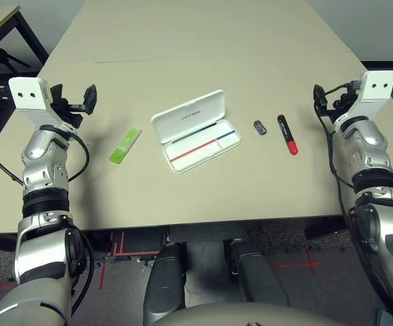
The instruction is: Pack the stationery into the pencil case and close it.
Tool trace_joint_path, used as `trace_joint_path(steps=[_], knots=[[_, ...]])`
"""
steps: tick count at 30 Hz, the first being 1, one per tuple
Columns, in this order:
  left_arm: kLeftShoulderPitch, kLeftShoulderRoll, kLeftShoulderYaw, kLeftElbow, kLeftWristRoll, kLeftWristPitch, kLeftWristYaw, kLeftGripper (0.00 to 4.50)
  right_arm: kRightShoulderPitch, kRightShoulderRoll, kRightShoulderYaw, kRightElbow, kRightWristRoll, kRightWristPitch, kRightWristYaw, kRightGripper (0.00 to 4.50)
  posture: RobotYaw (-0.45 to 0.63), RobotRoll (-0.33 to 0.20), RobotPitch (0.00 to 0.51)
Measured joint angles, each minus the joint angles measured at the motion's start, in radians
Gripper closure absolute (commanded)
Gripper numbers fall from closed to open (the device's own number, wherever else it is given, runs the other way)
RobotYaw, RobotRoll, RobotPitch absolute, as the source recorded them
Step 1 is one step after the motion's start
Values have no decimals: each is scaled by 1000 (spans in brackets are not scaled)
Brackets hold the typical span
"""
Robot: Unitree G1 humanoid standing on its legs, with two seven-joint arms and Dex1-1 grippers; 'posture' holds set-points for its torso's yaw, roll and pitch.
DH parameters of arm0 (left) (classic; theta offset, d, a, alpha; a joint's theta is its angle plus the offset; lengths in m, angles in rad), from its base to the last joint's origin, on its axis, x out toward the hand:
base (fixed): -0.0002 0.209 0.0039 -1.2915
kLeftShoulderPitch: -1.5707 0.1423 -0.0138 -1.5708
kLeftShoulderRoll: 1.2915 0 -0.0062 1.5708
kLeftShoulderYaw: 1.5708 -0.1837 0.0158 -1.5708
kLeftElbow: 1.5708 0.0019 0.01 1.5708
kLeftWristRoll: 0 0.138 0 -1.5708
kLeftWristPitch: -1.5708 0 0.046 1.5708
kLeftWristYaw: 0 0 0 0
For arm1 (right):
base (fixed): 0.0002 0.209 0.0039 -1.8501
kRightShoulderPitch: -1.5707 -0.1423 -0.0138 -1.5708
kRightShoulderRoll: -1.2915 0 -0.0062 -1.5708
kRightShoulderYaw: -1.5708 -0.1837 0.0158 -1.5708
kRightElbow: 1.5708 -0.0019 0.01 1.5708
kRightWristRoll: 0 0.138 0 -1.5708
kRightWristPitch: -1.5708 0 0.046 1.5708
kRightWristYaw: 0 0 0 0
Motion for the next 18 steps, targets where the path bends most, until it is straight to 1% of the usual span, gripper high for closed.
trace_joint_path(steps=[5, 18], knots=[[6, 18, 9, -9, -1, 1, 1, 11, -17, 4, 1, 5, 0, 0, -2, 0, -43, 0, 157], [6, 20, 7, -30, -1, 12, 1, 11, -19, 6, 1, 6, 0, -1, -3, 0, -42, 0, 144]])
